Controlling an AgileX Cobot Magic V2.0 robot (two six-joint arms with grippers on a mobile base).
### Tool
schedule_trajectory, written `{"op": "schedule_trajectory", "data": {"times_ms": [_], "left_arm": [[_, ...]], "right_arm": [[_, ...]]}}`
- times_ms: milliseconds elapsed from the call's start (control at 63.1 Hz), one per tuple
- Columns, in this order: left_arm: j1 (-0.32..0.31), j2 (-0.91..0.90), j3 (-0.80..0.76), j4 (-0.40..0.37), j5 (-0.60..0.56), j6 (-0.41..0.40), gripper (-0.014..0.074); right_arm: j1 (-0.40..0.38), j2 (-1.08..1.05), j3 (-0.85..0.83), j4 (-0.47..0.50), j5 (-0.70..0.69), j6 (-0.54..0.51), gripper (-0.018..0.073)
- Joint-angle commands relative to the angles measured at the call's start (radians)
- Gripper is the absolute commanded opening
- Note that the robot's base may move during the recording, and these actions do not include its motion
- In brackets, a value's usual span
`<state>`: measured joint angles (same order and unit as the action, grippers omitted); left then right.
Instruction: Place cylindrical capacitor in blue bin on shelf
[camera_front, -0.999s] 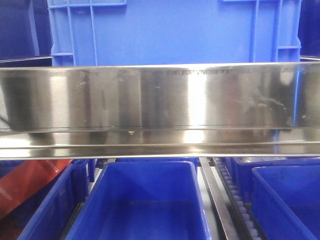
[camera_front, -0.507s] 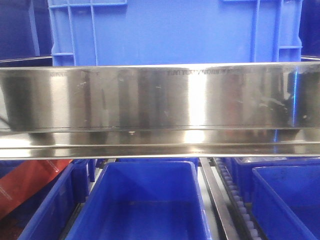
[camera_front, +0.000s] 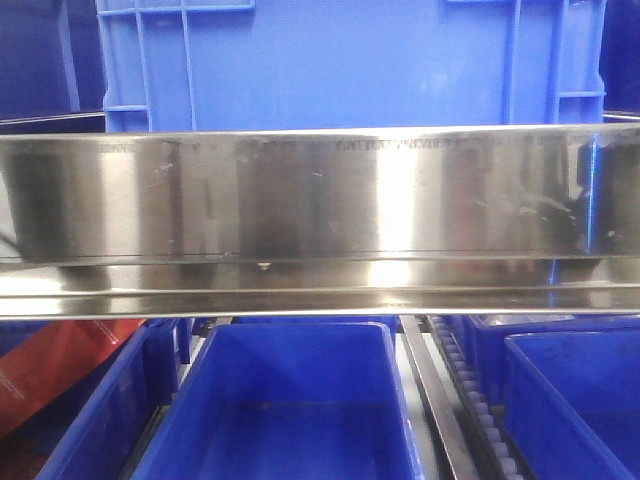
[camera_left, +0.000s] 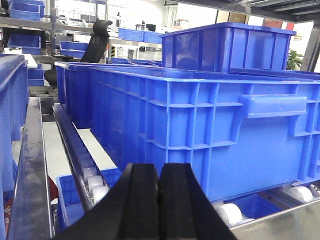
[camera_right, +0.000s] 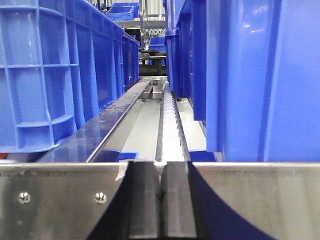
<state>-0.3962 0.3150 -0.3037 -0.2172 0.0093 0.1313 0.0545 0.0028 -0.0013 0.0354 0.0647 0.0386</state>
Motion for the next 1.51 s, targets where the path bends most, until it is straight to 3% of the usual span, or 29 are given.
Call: {"op": "schedule_trajectory", "data": {"times_ms": [0, 143, 222, 254, 491, 634, 808, 967, 1490], "left_arm": [[0.005, -0.007, 0.002, -0.006, -0.021, 0.003, -0.0111], [0.005, -0.007, 0.007, 0.000, -0.024, 0.003, -0.0111], [0.018, -0.027, 0.022, 0.140, -0.041, 0.003, -0.0111], [0.040, -0.041, 0.031, 0.190, -0.032, 0.000, -0.0111], [0.291, -0.249, 0.156, 0.226, 0.102, -0.103, -0.0111], [0.373, -0.315, 0.204, 0.217, 0.160, -0.143, -0.0111], [0.379, -0.315, 0.257, 0.223, 0.141, -0.163, -0.0111], [0.395, -0.315, 0.304, 0.217, 0.002, -0.163, -0.0111], [0.405, -0.315, 0.304, 0.217, -0.004, -0.163, -0.0111]], "right_arm": [[0.004, -0.003, 0.001, 0.004, -0.025, -0.003, -0.0166], [0.004, -0.003, 0.001, 0.004, -0.025, -0.003, -0.0166], [0.004, -0.003, 0.001, 0.004, -0.025, -0.003, -0.0166], [0.004, -0.003, 0.001, 0.004, -0.025, -0.003, -0.0166], [0.004, -0.003, 0.001, 0.004, -0.028, -0.003, -0.0166], [0.004, -0.003, 0.001, 0.004, -0.028, -0.003, -0.0166], [0.004, -0.003, 0.001, 0.004, -0.028, -0.003, -0.0166], [0.004, -0.003, 0.001, 0.004, -0.028, -0.003, -0.0166], [0.004, -0.003, 0.001, 0.004, -0.028, -0.003, -0.0166]]}}
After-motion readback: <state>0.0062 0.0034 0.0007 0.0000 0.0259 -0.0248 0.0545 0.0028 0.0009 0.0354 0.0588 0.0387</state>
